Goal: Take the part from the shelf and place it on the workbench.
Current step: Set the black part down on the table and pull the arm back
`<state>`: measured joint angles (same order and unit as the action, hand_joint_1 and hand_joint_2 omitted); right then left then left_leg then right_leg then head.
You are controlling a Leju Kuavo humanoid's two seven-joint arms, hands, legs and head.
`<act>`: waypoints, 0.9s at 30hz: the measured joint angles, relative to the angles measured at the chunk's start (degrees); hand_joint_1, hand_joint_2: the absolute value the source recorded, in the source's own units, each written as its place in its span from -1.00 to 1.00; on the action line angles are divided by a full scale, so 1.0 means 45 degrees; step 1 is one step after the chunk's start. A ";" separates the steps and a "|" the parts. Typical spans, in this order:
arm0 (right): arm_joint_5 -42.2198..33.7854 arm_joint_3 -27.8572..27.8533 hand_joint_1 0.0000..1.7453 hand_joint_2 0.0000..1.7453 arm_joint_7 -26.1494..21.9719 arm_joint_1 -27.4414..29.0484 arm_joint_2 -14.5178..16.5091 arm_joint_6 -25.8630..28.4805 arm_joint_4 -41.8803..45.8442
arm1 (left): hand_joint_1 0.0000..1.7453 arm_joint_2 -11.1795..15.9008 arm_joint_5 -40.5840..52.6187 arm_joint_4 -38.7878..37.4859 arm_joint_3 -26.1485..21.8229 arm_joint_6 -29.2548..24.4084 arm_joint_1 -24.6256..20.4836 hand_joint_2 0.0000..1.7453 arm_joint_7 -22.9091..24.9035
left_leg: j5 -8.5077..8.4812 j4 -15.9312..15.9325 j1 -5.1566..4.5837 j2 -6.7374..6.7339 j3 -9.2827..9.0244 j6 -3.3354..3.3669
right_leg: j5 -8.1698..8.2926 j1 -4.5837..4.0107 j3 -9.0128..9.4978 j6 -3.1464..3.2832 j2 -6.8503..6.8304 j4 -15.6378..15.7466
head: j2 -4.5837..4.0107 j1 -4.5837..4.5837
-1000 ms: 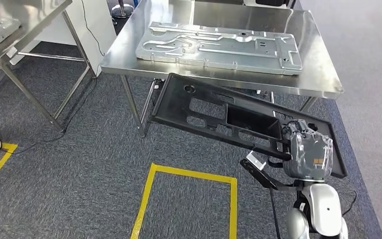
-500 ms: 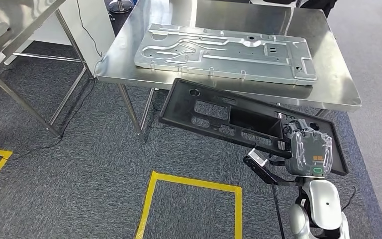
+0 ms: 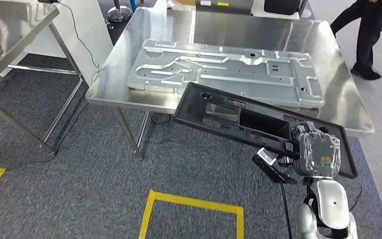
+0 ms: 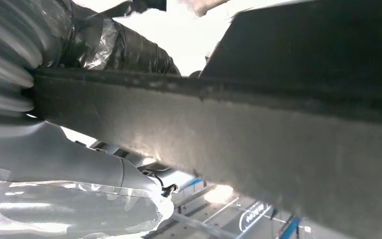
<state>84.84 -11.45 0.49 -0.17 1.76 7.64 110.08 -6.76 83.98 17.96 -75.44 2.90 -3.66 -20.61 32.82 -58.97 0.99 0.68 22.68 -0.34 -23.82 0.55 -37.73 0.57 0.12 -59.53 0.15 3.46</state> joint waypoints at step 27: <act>0.0535 0.0657 1.00 1.00 -0.0232 -0.0675 -0.0616 -0.0892 -0.1279 | -1.00 0.0204 0.0132 -0.0146 0.0013 0.0049 0.0049 -1.00 0.0001 | -0.0012 0.0658 0.0033 0.0158 0.0198 0.0199 | 0.0113 0.0272 -0.0390 -0.0629 -0.0157 -0.0229 | 0.0000 -0.0026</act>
<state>87.25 -8.50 -0.56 -3.21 -1.01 3.63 104.33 -5.84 84.58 17.31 -75.38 3.12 -3.44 -20.61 32.77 -56.01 1.14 1.39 23.57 0.55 -23.31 1.77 -39.49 -2.26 -0.59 -60.56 0.15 3.35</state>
